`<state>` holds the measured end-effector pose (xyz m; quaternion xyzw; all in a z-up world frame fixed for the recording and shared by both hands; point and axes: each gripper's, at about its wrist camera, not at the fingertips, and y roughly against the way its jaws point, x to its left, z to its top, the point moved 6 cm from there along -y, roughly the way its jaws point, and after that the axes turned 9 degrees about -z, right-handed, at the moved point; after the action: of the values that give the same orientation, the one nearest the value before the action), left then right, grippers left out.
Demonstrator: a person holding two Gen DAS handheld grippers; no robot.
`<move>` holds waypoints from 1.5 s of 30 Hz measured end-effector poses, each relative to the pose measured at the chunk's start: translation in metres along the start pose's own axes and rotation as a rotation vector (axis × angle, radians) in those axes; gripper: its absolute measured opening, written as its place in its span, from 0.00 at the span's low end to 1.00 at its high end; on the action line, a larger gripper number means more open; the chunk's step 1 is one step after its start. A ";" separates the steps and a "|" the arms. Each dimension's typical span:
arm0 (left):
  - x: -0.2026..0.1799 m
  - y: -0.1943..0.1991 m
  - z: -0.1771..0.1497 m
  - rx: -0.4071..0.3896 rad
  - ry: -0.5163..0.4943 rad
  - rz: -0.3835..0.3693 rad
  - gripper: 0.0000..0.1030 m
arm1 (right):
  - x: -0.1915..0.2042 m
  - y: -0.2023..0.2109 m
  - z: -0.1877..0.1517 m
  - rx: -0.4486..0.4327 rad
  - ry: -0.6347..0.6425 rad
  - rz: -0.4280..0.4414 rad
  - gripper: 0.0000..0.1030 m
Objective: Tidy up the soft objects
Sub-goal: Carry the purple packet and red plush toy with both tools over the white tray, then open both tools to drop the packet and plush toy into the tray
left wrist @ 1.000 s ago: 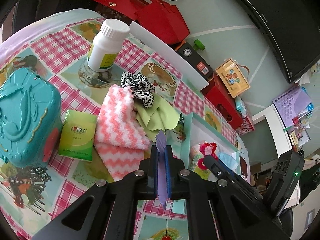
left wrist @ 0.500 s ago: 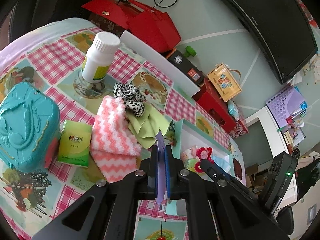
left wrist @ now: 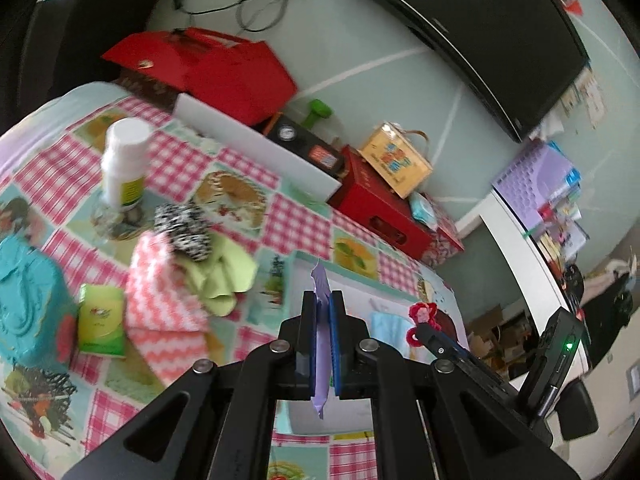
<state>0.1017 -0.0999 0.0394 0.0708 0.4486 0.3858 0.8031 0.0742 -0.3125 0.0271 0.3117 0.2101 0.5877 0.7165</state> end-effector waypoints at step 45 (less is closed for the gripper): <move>-0.024 -0.142 -0.055 0.331 -0.107 0.013 0.07 | -0.129 -0.048 -0.047 0.235 -0.192 -0.297 0.35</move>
<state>0.1312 -0.2278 -0.0419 0.2252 0.4620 0.3074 0.8008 0.0484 -0.4337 -0.0483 0.4131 0.2516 0.4146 0.7708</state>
